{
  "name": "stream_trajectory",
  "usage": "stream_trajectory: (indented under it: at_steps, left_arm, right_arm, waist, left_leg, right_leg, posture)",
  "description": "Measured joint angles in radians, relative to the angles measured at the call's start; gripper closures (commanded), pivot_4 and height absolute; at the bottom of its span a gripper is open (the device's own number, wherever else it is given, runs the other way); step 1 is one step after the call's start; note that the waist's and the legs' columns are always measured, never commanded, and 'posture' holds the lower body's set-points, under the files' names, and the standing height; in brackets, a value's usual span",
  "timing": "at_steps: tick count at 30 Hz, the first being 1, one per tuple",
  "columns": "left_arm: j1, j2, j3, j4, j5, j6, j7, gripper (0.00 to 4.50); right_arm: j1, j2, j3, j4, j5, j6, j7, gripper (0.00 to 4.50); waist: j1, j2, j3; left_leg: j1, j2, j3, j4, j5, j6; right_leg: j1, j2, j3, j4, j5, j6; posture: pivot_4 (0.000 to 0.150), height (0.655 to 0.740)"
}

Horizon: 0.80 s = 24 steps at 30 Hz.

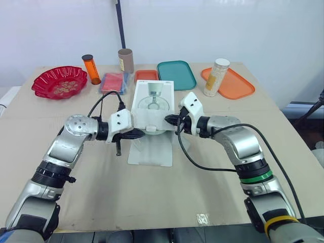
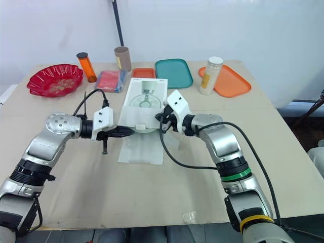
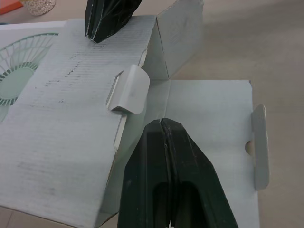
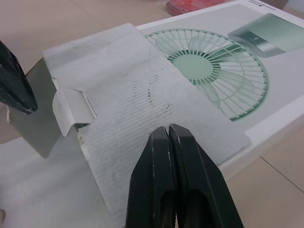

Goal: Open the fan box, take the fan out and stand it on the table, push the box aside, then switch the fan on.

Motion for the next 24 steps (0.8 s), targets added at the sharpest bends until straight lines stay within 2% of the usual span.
stream_trajectory:
  at_steps: [5, 10, 17, 24]
  left_arm:
    - [-0.010, 0.021, -0.023, -0.001, 0.031, -0.048, -0.014, 4.50]
    - [-0.021, 0.121, -0.026, -0.012, 0.056, -0.061, -0.068, 4.50]
    - [-0.024, 0.186, -0.022, 0.021, 0.076, -0.112, -0.101, 4.50]
    - [-0.028, 0.158, -0.022, 0.113, 0.139, -0.158, -0.021, 4.50]
  right_arm:
    - [0.001, 0.007, 0.002, 0.000, -0.004, -0.004, 0.001, 4.46]
    - [0.002, 0.007, 0.008, 0.002, -0.012, -0.022, 0.015, 4.46]
    - [0.003, 0.012, 0.009, 0.011, -0.017, -0.039, 0.019, 4.46]
    - [0.003, 0.015, 0.016, 0.013, -0.022, -0.052, 0.024, 4.46]
  waist:
    - [0.000, 0.000, 0.000]
    - [-0.001, 0.000, 0.000]
    - [-0.002, 0.000, 0.000]
    - [-0.001, 0.000, 0.000]
  left_leg:
    - [0.000, 0.000, 0.000, 0.000, 0.000, 0.000]
    - [0.000, 0.000, 0.000, 0.000, 0.000, 0.000]
    - [0.000, 0.000, 0.000, 0.000, 0.000, 0.000]
    - [0.000, 0.000, 0.000, 0.000, 0.000, 0.000]
  right_leg:
    - [0.000, 0.000, 0.000, 0.000, 0.000, 0.000]
    - [0.000, 0.000, 0.000, 0.000, 0.000, 0.000]
    - [-0.001, 0.001, 0.000, 0.000, 0.000, 0.000]
    - [-0.001, 0.001, 0.000, 0.000, 0.000, 0.000]
  posture:
    - [0.150, 0.7400]
    - [0.150, 0.7400]
    - [0.150, 0.7400]
    - [0.150, 0.7400]
